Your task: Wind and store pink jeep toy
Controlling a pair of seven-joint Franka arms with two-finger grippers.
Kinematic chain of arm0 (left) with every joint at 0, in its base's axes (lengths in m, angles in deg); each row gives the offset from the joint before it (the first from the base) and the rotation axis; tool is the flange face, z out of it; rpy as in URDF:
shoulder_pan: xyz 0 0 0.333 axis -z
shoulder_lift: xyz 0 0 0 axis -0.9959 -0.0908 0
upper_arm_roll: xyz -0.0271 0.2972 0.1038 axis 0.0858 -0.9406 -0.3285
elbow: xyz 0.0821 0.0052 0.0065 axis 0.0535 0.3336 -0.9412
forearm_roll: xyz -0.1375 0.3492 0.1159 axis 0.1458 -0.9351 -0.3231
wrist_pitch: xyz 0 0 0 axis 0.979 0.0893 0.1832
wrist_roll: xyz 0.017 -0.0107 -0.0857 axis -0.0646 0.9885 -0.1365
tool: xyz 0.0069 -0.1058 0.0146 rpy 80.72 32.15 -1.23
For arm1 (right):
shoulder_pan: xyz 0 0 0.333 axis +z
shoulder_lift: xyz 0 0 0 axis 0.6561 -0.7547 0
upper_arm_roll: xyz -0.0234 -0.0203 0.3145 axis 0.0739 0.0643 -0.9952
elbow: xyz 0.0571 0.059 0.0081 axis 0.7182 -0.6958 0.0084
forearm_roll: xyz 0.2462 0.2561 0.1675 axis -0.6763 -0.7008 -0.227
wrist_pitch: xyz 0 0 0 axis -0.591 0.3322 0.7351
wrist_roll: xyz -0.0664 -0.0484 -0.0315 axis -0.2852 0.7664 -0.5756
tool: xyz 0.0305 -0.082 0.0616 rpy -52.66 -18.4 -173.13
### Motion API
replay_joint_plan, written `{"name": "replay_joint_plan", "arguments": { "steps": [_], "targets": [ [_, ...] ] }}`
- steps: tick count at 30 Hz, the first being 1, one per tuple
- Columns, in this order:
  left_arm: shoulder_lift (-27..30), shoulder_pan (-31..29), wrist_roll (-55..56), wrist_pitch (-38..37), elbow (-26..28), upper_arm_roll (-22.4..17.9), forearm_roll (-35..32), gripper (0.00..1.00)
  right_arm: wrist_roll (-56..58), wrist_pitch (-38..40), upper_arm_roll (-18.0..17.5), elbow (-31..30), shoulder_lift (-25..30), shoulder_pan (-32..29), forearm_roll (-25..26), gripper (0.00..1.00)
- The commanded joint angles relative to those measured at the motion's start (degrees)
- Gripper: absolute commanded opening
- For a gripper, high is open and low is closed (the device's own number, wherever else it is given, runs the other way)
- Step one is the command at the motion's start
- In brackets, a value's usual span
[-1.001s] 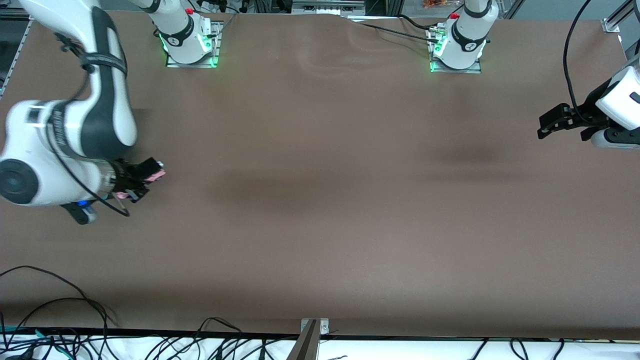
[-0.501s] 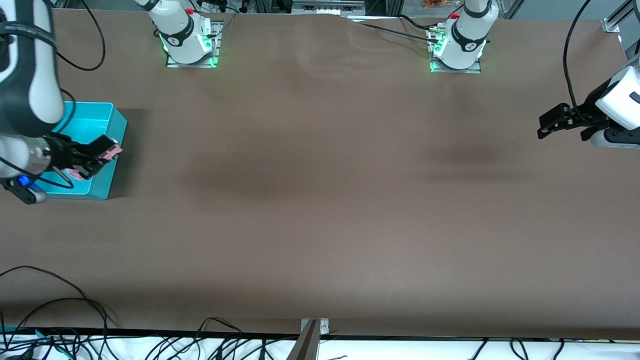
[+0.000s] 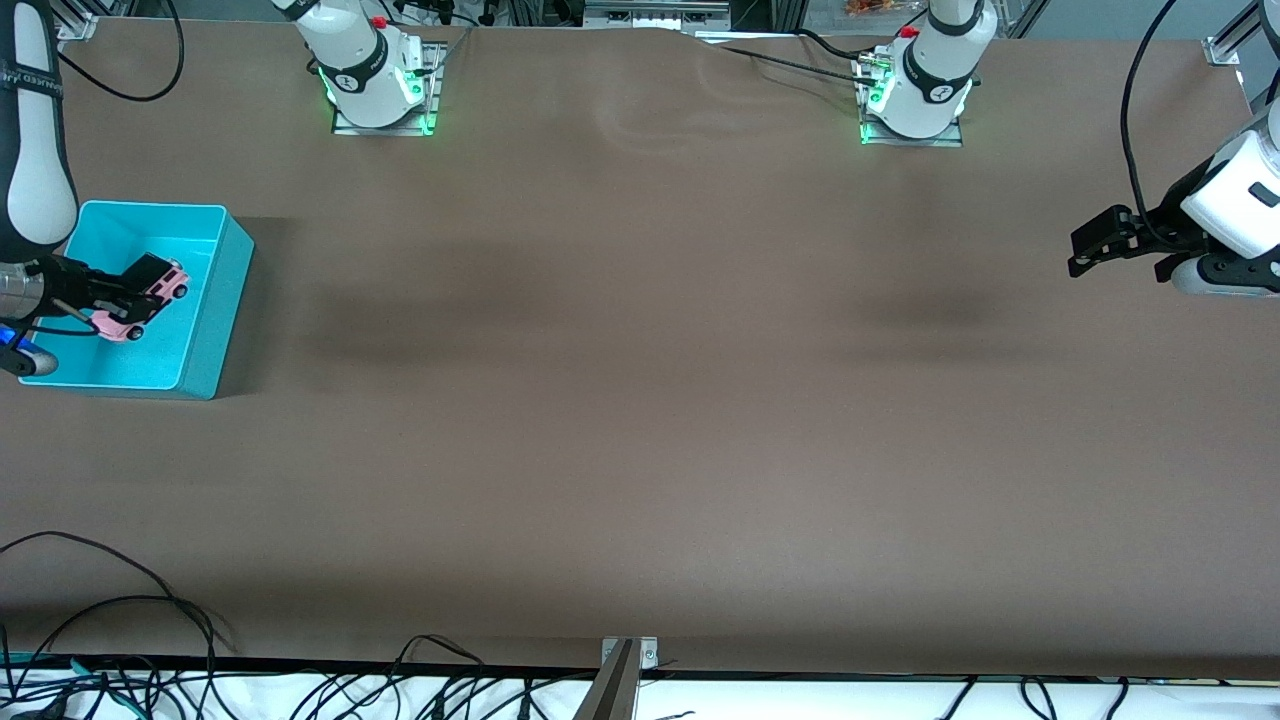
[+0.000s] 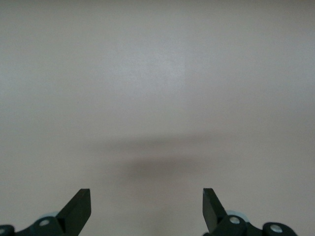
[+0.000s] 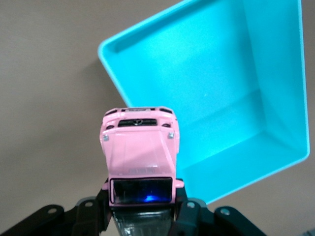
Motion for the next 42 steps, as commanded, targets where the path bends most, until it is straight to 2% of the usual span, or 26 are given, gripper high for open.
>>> {"name": "replay_joint_plan", "arguments": {
  "steps": [1,13,26,28,29,30,31,32,33,37,42],
  "targets": [
    [-0.06,0.22,-1.03,-0.81,-1.18,-0.13,-0.98,1.0,8.98,-5.14,-1.2,-5.65,2.17,-4.35,1.42,0.25],
    [-0.06,0.31,-1.03,-0.81,-1.18,0.22,-0.89,1.0,16.63,-15.25,0.04,-9.61,-4.5,-11.12,1.42,0.25],
    [0.11,0.31,-0.86,-1.69,-3.55,0.92,-0.1,1.0,17.07,-23.95,1.71,-9.61,-13.47,-12.97,2.56,0.27],
    [0.38,0.31,-0.86,-1.78,-3.64,1.28,-0.1,1.0,17.08,-24.4,1.71,-9.61,-13.83,-13.23,2.56,0.32],
    [0.46,0.31,-0.77,-2.04,-3.64,1.54,-0.1,1.0,17.08,-24.4,1.71,-9.52,-13.74,-13.23,2.56,0.37],
    [0.55,0.31,-0.68,-2.48,-3.82,1.98,-0.19,1.0,17.08,-24.31,1.71,-9.52,-13.65,-13.23,2.56,0.47],
    [0.81,0.22,-0.68,-3.0,-4.34,2.24,-0.19,1.0,17.08,-24.31,1.71,-9.52,-13.39,-13.23,2.56,0.63],
    [0.99,0.22,-0.68,-3.88,-5.39,2.33,-0.1,1.0,16.99,-24.14,1.62,-9.44,-13.21,-13.23,2.65,0.93],
    [1.17,0.13,-0.59,-5.02,-6.62,2.25,-0.19,1.0,16.9,-23.96,1.62,-9.35,-12.86,-13.23,2.65,1.0],
    [1.08,0.04,-0.68,-10.12,-11.28,1.81,-0.1,1.0,17.08,-23.44,1.62,-9.35,-10.76,-13.15,2.82,1.0],
    [0.99,0.04,-1.2,-10.92,-11.9,1.89,-0.19,1.0,16.9,-18.26,0.92,-8.91,-5.84,-12.71,2.82,1.0]
  ]
}}
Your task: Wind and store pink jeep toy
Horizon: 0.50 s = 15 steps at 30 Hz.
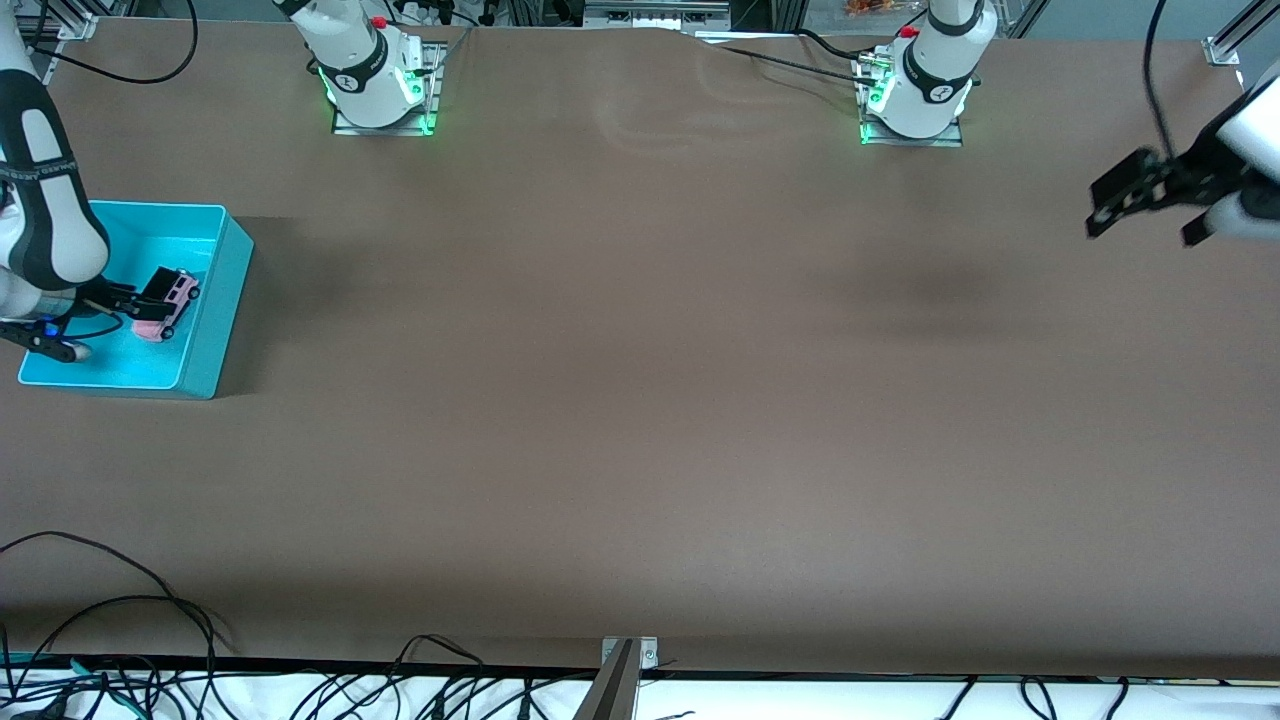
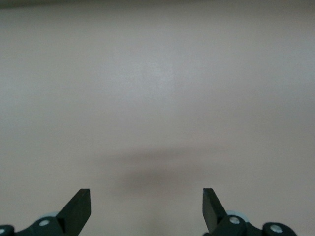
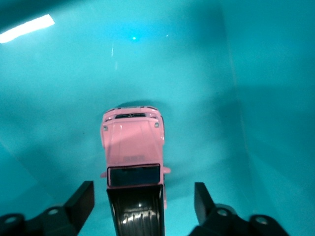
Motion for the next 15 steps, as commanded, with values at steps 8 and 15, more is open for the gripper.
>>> {"name": "replay_joint_plan", "arguments": {
  "steps": [8,15],
  "targets": [
    [-0.59,0.35,-0.74,-1.97,-3.03,-0.05,1.04,1.0,0.12,10.4,-1.49,-0.1,15.57,4.25,0.99,1.0],
    [0.03,-0.44,-0.39,-2.67,-2.42,-0.22,3.24,1.0,-0.05,10.23,-2.46,-0.19,20.84,9.96,0.72,1.0]
  ]
}}
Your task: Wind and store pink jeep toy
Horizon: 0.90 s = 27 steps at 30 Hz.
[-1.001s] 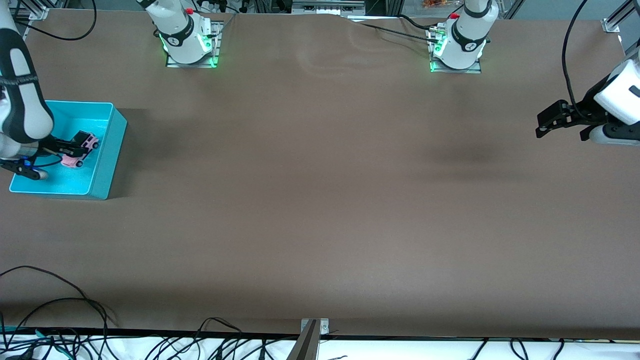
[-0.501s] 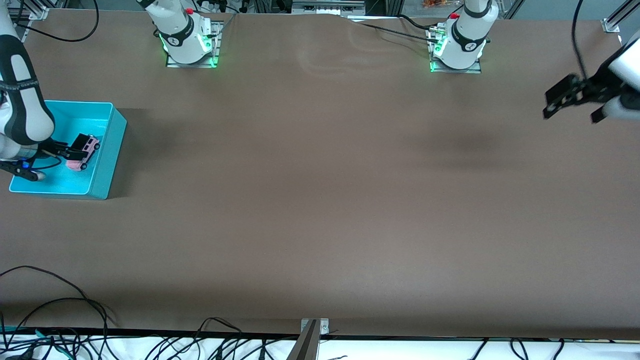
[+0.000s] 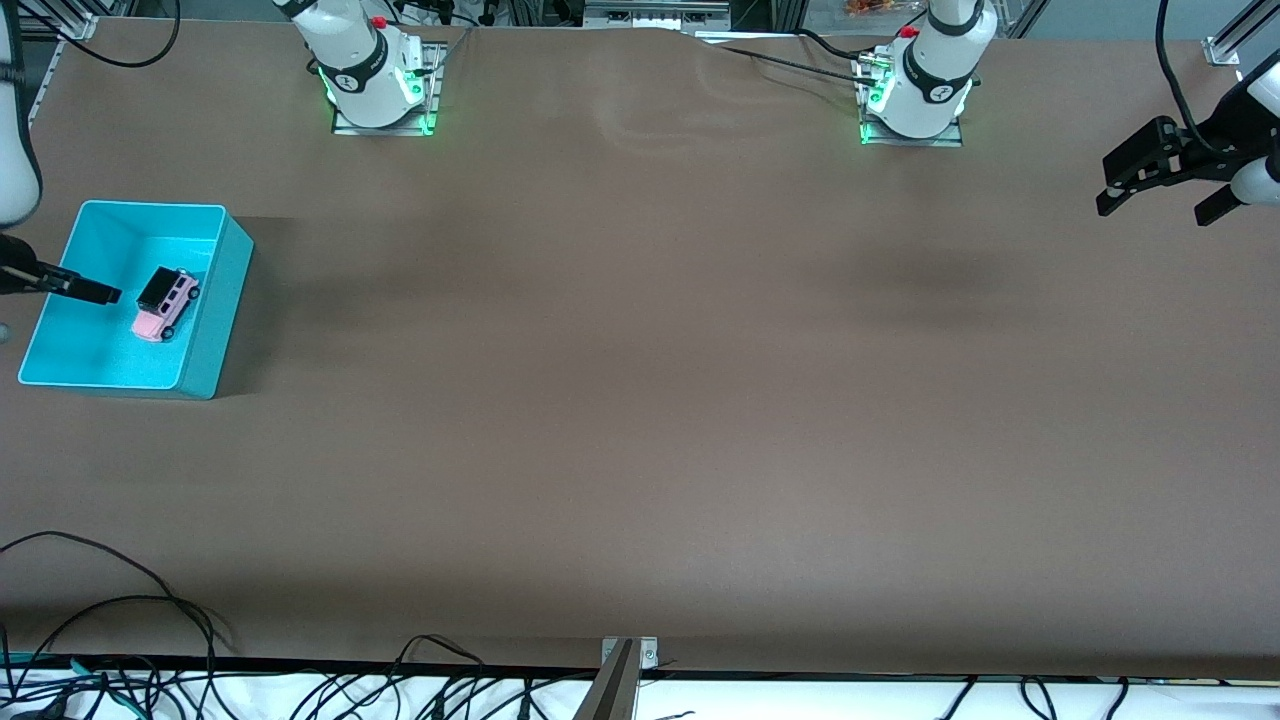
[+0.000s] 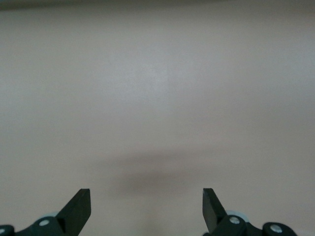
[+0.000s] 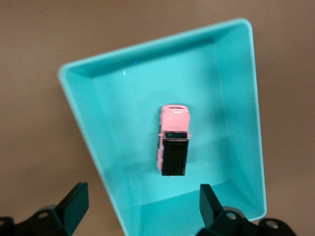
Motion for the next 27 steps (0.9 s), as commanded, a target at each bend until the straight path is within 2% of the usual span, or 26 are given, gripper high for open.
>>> {"name": "replay_joint_plan", "arguments": {
  "steps": [1,12,17,20,27],
  "targets": [
    [-0.17,-0.51,-0.41,-1.8,-1.14,-0.29,1.93,1.0,-0.21,-0.25,-0.64,-1.45,4.41,5.03,0.68,1.0],
    [-0.26,0.11,8.56,-3.47,-1.05,1.99,-0.25,1.0,-0.04,-0.43,-0.65,-0.49,10.66,17.87,0.33,1.0],
    [-0.44,0.11,6.11,-1.63,-1.41,2.61,-1.76,1.0,0.14,0.54,-0.65,1.36,10.92,21.74,-0.2,1.0],
    [-0.44,-0.33,0.93,-1.27,-1.41,2.61,-1.5,1.0,0.14,2.64,-0.64,1.45,11.8,23.67,-2.3,1.0],
    [-0.53,-0.68,-0.94,-1.19,-1.06,2.35,-1.23,1.0,0.14,8.17,-0.65,2.85,12.94,24.82,-6.08,1.0]
  ]
}}
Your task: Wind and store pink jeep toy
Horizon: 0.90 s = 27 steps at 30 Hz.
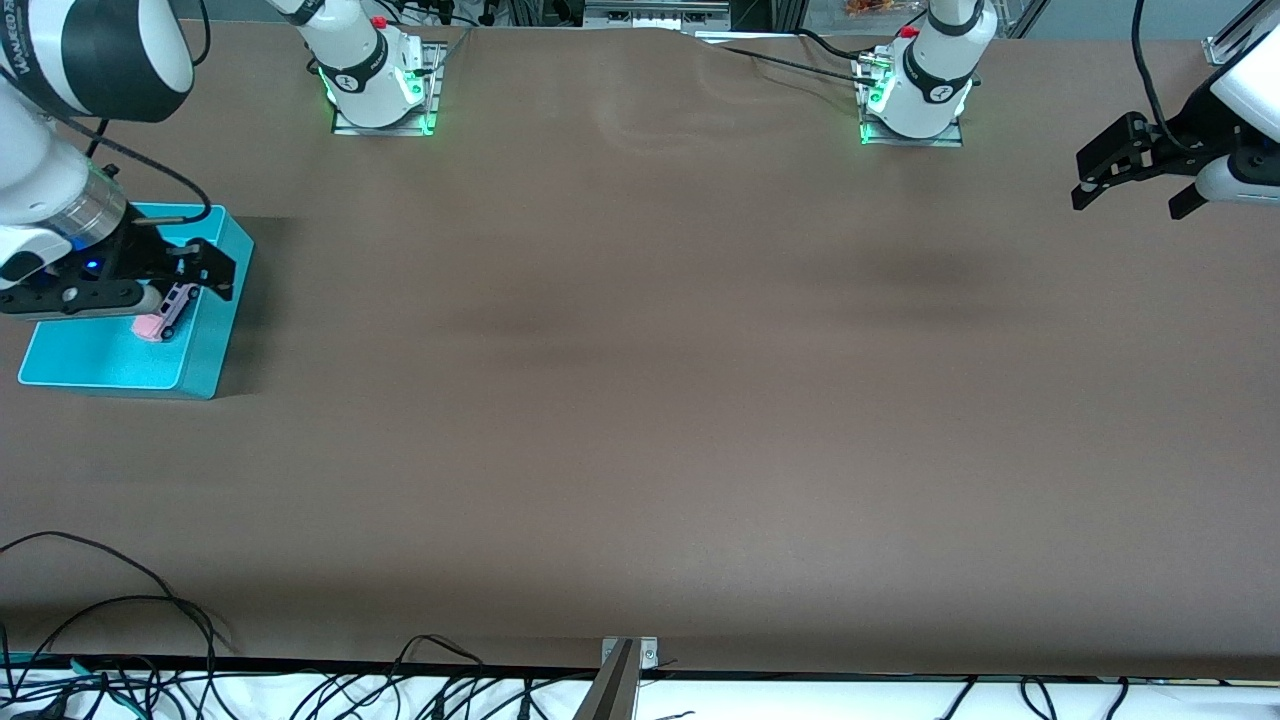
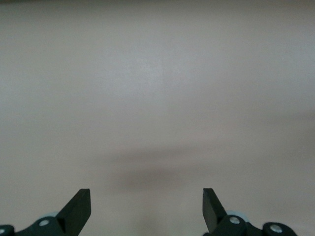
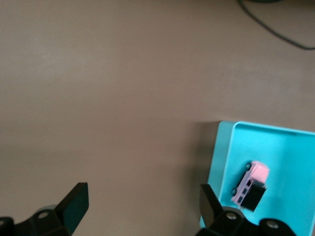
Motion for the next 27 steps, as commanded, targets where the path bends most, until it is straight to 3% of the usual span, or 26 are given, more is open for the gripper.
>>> {"name": "replay_joint_plan", "arguments": {
  "steps": [1,7,13,27],
  "targets": [
    [-0.51,-0.48,-2.37,-0.03,-0.95,0.05,-0.88,1.0,0.56,6.03,0.56,2.57,1.06,0.71,-3.49,1.0],
    [-0.51,-1.27,-1.76,-0.11,-0.95,-0.04,0.53,1.0,0.74,11.92,0.47,5.48,1.23,0.98,-4.11,1.0],
    [-0.6,-1.98,-1.49,-0.11,-0.95,-0.13,1.06,1.0,0.47,12.45,0.56,8.64,1.41,0.19,-8.15,1.0],
    [-0.69,-2.06,-1.58,-0.64,-0.95,-0.13,0.88,1.0,0.56,15.79,0.73,11.46,1.23,-2.45,-6.92,1.0]
  ]
}}
